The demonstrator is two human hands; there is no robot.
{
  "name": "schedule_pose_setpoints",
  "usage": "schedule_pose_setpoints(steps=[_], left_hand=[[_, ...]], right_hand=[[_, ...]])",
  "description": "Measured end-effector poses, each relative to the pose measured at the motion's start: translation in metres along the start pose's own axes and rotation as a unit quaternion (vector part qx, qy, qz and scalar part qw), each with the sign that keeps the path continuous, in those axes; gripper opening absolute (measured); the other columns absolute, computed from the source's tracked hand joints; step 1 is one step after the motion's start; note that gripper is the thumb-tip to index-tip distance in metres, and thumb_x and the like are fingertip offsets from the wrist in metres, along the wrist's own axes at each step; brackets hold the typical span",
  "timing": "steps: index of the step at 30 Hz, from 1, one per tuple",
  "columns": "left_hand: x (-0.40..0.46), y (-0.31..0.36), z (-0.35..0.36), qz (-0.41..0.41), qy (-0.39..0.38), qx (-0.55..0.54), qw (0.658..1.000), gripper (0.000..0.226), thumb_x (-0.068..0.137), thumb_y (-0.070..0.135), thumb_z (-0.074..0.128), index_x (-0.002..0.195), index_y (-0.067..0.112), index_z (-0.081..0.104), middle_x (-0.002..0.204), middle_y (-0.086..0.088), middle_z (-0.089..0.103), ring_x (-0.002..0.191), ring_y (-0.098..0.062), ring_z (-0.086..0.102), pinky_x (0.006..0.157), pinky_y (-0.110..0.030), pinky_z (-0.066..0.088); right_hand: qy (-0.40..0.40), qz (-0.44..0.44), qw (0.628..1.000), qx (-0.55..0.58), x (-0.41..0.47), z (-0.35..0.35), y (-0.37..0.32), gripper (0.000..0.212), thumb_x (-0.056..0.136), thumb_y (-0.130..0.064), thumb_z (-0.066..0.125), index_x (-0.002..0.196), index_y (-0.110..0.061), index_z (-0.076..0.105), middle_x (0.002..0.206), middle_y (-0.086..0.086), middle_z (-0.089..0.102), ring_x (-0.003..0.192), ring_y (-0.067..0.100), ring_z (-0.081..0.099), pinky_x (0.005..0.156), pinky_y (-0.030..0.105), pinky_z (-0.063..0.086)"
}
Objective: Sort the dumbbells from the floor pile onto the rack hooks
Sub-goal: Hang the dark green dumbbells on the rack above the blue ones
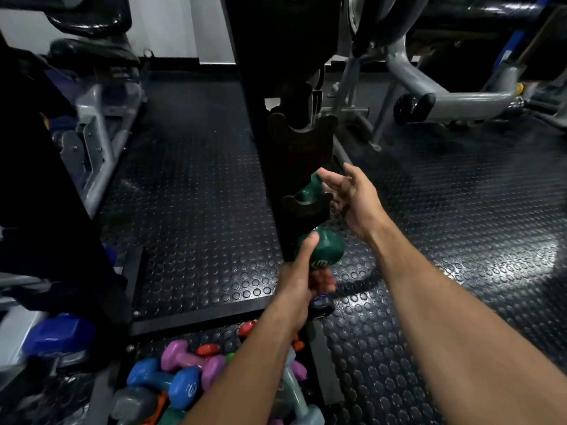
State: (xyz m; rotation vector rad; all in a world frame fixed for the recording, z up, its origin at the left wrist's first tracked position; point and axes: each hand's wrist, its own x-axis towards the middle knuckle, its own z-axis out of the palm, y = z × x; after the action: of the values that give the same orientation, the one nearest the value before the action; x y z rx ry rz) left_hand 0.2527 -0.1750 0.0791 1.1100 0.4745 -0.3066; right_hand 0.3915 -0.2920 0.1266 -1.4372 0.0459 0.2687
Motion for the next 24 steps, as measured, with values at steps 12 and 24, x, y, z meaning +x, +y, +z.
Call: schedule_pose_setpoints(steps=[12, 24], left_hand=[[-0.006, -0.004, -0.026, 0.125, 0.052, 0.170, 0.976, 0.066, 0.080, 0.083, 0.054, 0.101, 0.023, 0.071, 0.083, -0.007, 0.078, 0.082, -0.024, 0.076, 0.082, -0.042, 0.063], [-0.030, 0.013, -0.074, 0.171, 0.039, 0.364, 0.915, 0.059, 0.097, 0.071, 0.036, 0.095, 0.018, 0.061, 0.091, -0.008, 0.062, 0.080, -0.022, 0.060, 0.071, -0.033, 0.046]], right_hand=[[0.011, -0.005, 1.000, -0.008, -0.004, 0.005, 0.020, 0.056, 0.107, -0.044, 0.036, 0.132, -0.006, 0.069, 0.130, 0.005, 0.073, 0.128, 0.017, 0.064, 0.117, 0.039, 0.041], [0.220, -0.034, 0.972, -0.082, -0.097, -0.017, 0.054, 0.043, 0.106, -0.047, 0.042, 0.133, -0.023, 0.066, 0.127, -0.006, 0.070, 0.118, 0.009, 0.064, 0.100, 0.031, 0.047]])
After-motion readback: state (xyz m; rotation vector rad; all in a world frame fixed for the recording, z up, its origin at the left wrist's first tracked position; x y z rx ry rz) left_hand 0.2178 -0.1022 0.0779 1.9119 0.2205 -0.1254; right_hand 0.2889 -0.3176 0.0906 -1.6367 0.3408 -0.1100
